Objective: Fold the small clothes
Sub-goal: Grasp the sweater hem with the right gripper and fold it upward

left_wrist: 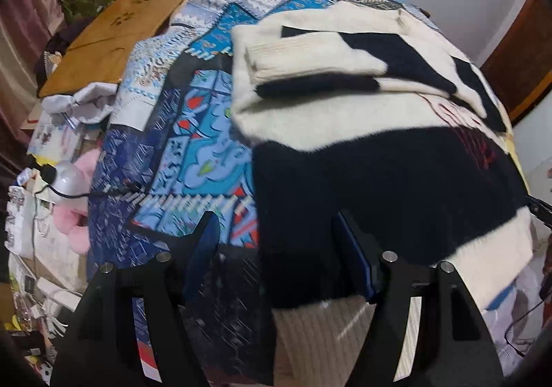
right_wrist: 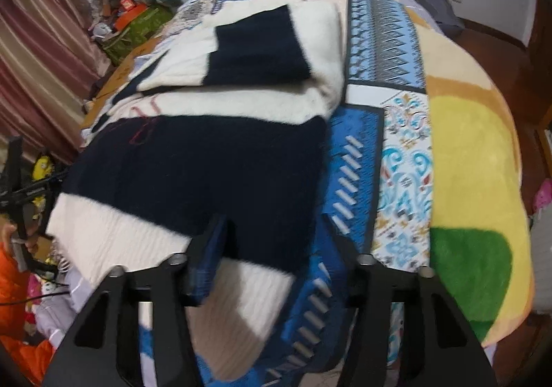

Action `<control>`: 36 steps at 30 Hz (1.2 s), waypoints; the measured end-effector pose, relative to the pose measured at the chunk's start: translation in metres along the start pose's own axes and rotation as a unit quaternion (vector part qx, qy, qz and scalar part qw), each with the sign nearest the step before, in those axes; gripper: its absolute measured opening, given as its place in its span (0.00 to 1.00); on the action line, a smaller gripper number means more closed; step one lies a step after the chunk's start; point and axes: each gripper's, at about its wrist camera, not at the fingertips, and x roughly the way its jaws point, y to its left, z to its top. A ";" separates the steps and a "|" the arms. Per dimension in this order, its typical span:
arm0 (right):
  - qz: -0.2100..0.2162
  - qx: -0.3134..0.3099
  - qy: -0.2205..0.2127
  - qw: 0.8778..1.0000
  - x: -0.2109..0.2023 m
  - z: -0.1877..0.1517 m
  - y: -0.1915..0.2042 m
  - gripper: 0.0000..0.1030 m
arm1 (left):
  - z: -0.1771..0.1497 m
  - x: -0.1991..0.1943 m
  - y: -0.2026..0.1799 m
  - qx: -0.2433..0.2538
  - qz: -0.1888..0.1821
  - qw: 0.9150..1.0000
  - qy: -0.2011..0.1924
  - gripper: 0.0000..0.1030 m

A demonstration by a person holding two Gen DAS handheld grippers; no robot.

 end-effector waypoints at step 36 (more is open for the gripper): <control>-0.044 -0.025 -0.054 0.997 0.060 0.139 0.008 0.10 | 0.139 0.039 0.015 -0.005 0.008 0.999 -0.042 0.05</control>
